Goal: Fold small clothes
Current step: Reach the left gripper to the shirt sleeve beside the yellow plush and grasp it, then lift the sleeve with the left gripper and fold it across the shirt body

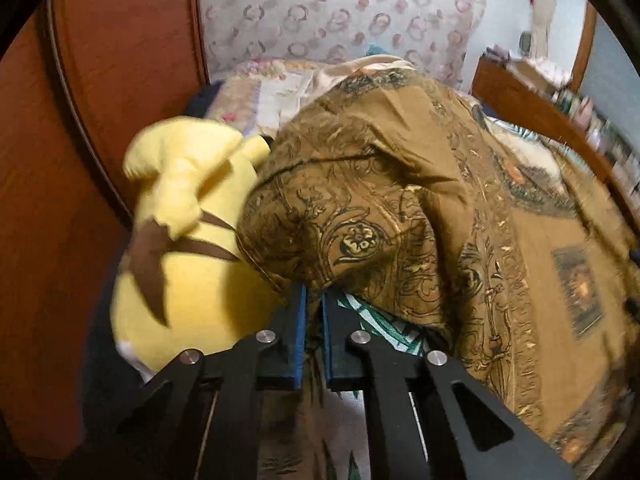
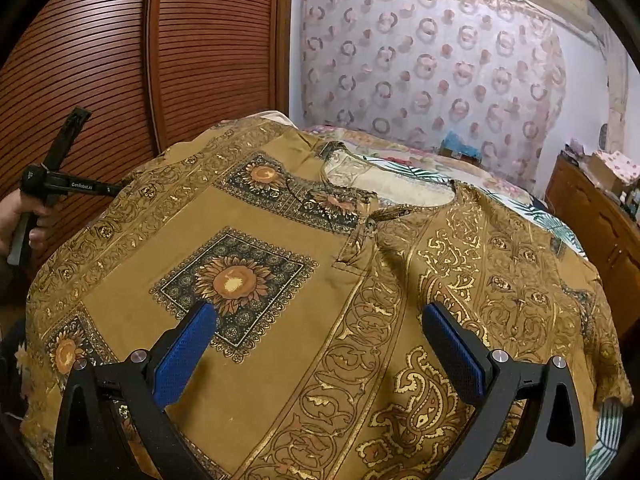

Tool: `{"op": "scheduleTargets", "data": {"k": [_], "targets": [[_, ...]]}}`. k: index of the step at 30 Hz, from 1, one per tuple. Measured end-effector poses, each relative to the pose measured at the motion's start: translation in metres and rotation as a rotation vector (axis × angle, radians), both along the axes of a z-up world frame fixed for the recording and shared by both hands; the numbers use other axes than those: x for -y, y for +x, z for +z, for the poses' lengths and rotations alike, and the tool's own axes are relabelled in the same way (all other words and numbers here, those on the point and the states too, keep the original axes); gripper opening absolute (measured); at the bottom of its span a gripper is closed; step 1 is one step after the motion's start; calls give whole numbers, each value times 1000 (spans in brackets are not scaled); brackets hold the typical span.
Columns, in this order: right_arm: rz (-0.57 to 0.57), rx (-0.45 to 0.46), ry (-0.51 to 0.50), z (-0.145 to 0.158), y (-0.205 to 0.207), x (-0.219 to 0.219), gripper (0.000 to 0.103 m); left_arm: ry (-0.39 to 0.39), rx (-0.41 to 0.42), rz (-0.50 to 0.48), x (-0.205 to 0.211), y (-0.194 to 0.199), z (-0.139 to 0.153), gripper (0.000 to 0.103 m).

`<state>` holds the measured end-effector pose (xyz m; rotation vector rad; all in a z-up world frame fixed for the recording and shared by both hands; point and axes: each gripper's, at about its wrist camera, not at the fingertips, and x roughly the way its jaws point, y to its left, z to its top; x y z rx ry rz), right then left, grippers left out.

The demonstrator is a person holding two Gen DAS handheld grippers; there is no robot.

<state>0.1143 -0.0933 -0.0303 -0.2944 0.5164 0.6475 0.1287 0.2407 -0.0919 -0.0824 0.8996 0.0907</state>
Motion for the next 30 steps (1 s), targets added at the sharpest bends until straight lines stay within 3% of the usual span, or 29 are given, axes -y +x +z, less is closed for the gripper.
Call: {"op": "scheduleTargets", "data": {"k": [5,13,19,25,26,27,30], "targets": [[-6,-11,21,0,1,5,103,108,105,-4,15,-11,35,6],[-18,-18,33,-1,1,7,103,189,199,-155,75,-10,90,6],[-17,-28,42,0,4,10,103,212,202,-287,133,-22,96,6],[-17,-29,42,0,4,10,103,190,198,-325,146,-37,83,32],[-17,-28,42,0,3,10,103,181,198,-319,144,-39,82,42],[-17,-29,42,0,4,10,103,159,203,-312,139,-40,80,47],[-18,-27,38,0,5,10,103,119,194,-284,133,-42,77,49]]}}
